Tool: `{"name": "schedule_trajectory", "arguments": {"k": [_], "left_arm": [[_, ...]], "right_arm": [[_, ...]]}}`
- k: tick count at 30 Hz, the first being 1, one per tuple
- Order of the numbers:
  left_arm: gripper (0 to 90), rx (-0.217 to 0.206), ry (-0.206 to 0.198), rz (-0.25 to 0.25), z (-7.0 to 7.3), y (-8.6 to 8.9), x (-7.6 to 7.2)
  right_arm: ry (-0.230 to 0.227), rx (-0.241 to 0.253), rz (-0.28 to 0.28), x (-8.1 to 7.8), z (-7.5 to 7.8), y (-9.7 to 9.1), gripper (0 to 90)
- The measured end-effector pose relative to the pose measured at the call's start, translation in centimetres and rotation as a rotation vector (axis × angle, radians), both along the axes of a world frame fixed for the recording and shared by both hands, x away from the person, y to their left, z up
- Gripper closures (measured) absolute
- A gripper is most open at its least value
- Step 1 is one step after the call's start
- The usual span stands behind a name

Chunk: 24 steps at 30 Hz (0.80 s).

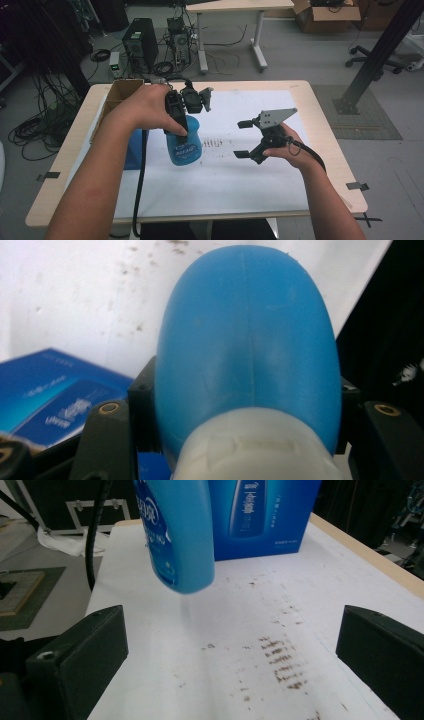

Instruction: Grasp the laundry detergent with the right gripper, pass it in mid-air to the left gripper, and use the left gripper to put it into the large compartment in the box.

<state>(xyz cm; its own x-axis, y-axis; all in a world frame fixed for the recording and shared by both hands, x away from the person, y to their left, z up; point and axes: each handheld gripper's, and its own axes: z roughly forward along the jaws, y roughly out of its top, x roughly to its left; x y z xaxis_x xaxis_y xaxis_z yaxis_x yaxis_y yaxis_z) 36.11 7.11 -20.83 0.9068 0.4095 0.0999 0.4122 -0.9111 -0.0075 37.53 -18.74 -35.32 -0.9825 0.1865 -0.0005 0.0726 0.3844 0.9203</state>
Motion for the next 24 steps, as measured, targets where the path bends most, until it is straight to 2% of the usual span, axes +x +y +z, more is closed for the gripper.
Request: {"name": "schedule_trajectory", "arguments": {"k": [2,4,11,12,13,15,18,19,21,24], "left_arm": [[38.5,-0.007,-0.015,0.04,0.3,0.2,0.0],[38.5,-0.035,-0.021,0.086,0.6,0.4,0.0],[38.5,-0.112,0.026,0.223,2.0,1.1,0.0],[38.5,-0.112,0.026,0.223,2.0,1.1,0.0],[38.5,-0.131,0.033,0.273,2.4,1.4,0.1],[38.5,-0.137,0.037,0.314,2.8,1.7,0.4],[38.5,-0.145,0.012,0.382,3.4,2.1,0.6],[38.5,-0.139,0.003,0.393,3.6,2.2,0.7],[38.5,-0.153,-0.025,0.437,4.0,2.6,0.8],[38.5,-0.158,-0.045,0.482,4.6,3.2,1.0]], "right_arm": [[0.0,-0.008,-0.007,0.1,0.1,-0.3,0.3],[-0.001,-0.018,-0.015,0.1,0.2,-0.6,0.3],[-0.017,-0.082,-0.044,0.5,0.4,-1.1,0.4],[-0.017,-0.082,-0.044,0.5,0.4,-1.1,0.4],[-0.017,-0.094,-0.049,0.6,0.3,-1.2,0.4],[-0.017,-0.1,-0.052,0.6,0.4,-1.4,0.4],[-0.023,-0.118,-0.06,0.7,0.5,-1.5,0.5],[-0.023,-0.123,-0.062,0.7,0.6,-1.6,0.6],[-0.024,-0.13,-0.069,0.7,0.8,-1.8,0.6],[-0.027,-0.139,-0.076,0.8,1.2,-2.0,0.5]]}}
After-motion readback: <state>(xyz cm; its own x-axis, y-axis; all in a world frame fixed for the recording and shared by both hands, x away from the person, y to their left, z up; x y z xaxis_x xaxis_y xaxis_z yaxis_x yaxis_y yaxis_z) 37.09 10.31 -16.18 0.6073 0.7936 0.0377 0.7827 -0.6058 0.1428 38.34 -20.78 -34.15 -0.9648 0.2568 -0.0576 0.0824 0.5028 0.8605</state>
